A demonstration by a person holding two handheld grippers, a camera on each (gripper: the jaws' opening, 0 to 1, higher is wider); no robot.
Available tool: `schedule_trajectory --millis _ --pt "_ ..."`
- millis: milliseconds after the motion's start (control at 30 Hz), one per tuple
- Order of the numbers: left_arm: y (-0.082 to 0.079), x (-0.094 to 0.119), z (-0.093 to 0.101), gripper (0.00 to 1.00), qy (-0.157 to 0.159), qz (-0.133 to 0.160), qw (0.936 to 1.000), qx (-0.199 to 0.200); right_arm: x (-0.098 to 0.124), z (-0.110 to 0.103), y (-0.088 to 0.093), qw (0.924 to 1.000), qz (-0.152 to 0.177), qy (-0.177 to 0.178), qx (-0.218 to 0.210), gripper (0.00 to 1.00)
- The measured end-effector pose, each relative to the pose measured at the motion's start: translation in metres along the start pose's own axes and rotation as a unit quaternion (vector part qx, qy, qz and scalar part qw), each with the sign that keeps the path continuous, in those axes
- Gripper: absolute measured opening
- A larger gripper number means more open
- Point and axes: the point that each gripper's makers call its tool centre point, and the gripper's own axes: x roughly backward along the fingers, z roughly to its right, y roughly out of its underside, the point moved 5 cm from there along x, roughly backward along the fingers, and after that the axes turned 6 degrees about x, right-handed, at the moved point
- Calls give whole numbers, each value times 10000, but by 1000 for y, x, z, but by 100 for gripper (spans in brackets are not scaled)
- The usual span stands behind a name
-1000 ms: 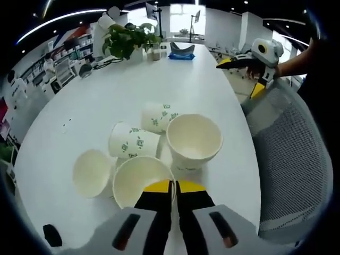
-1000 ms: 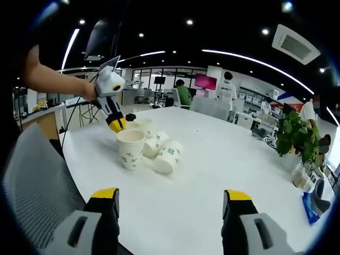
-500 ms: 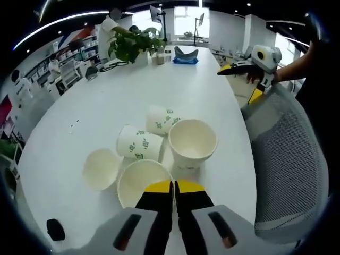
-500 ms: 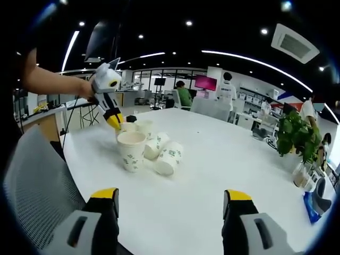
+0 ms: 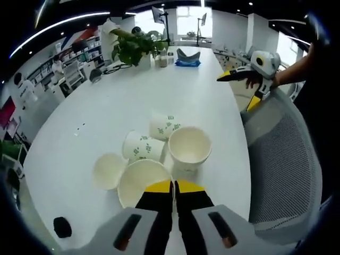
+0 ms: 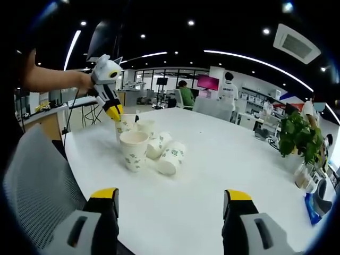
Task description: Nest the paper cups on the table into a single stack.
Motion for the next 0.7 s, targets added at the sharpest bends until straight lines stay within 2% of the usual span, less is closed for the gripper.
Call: schedule_trajectory --millis 367,700 --pt "-28 15 13 0 22 92 9997 -217 0 0 0 10000 6 -13 -12 82" --pt "-41 20 12 0 55 107 9989 -456 1 1 0 10000 14 24 -20 81"
